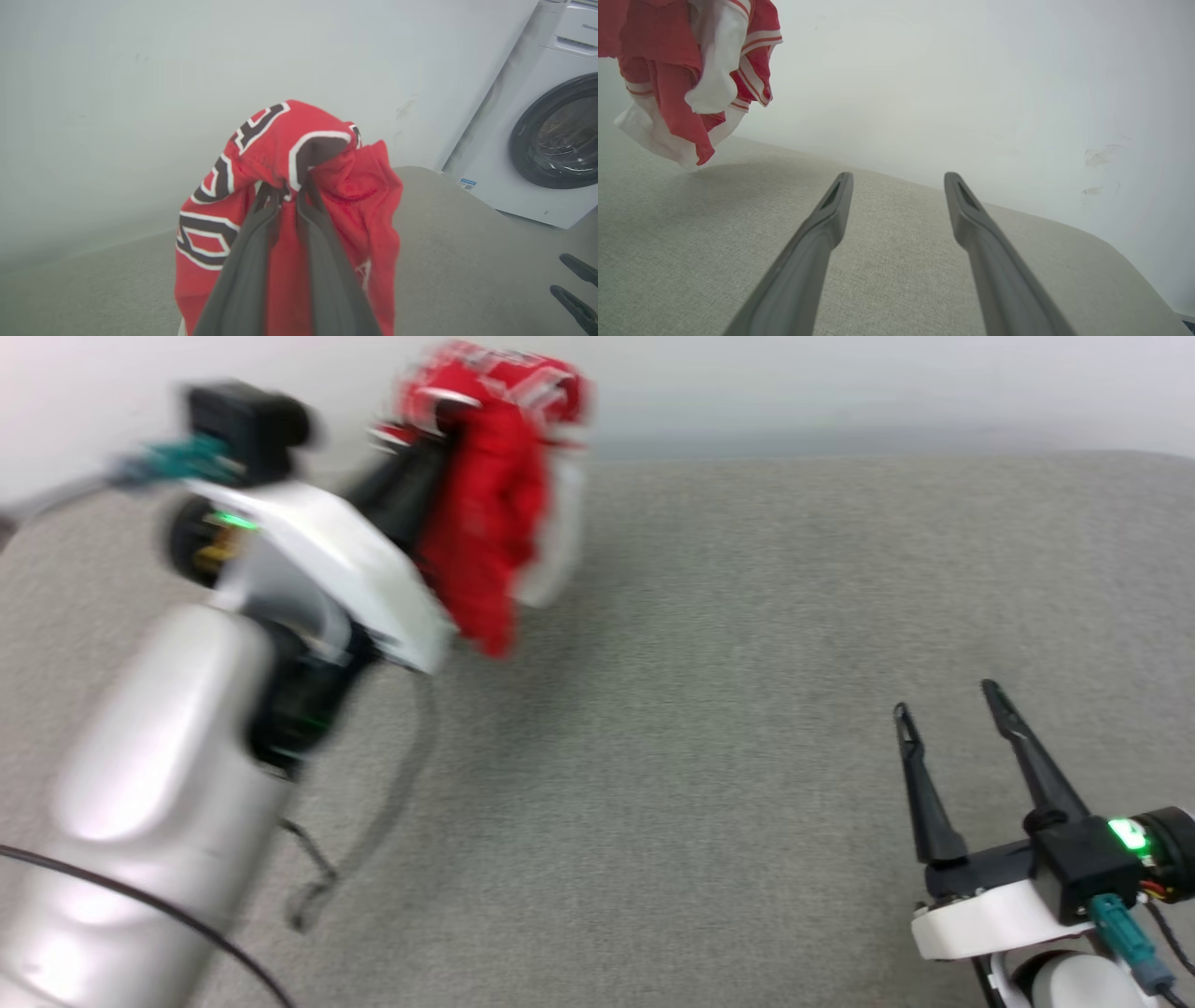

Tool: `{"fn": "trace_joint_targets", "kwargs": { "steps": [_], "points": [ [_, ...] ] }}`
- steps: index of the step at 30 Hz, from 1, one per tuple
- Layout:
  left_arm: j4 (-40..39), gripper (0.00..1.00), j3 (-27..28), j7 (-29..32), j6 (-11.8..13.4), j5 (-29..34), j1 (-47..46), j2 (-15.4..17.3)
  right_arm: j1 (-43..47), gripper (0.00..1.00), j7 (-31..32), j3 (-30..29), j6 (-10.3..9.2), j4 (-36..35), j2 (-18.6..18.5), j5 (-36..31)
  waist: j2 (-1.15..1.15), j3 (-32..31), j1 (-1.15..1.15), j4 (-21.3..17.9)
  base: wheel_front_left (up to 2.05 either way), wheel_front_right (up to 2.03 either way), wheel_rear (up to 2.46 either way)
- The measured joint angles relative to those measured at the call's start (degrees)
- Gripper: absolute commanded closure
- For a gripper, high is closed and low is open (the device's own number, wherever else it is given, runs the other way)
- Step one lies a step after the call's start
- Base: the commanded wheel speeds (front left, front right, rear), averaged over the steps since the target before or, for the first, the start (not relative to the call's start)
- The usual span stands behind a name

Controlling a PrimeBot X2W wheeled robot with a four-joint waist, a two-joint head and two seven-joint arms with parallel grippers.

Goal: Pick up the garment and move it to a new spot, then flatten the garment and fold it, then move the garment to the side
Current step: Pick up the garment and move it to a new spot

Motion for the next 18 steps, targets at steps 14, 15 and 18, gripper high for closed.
{"fn": "trace_joint_targets", "kwargs": {
  "steps": [14,15,18],
  "points": [
    [15.3,1.0,-16.3,-12.2,-0.1,11.0,10.0,-14.8,-0.1,0.0,0.0,-2.9,0.0,-1.0,0.2,-0.1,0.0,1.9,0.0,-7.3,0.0,0.0,0.0],
    [17.0,0.53,-17.6,-12.4,-0.1,11.5,10.7,-15.6,-0.2,0.0,0.0,-3.0,0.0,-1.0,0.2,-0.1,0.0,2.1,0.0,-7.6,0.0,0.0,0.0],
    [21.6,0.0,-20.1,-13.7,-0.8,12.7,12.1,-17.8,-0.2,0.0,0.0,-2.8,0.0,-0.9,0.2,-0.1,0.0,2.5,0.0,-7.9,0.0,0.0,0.0]
  ]
}}
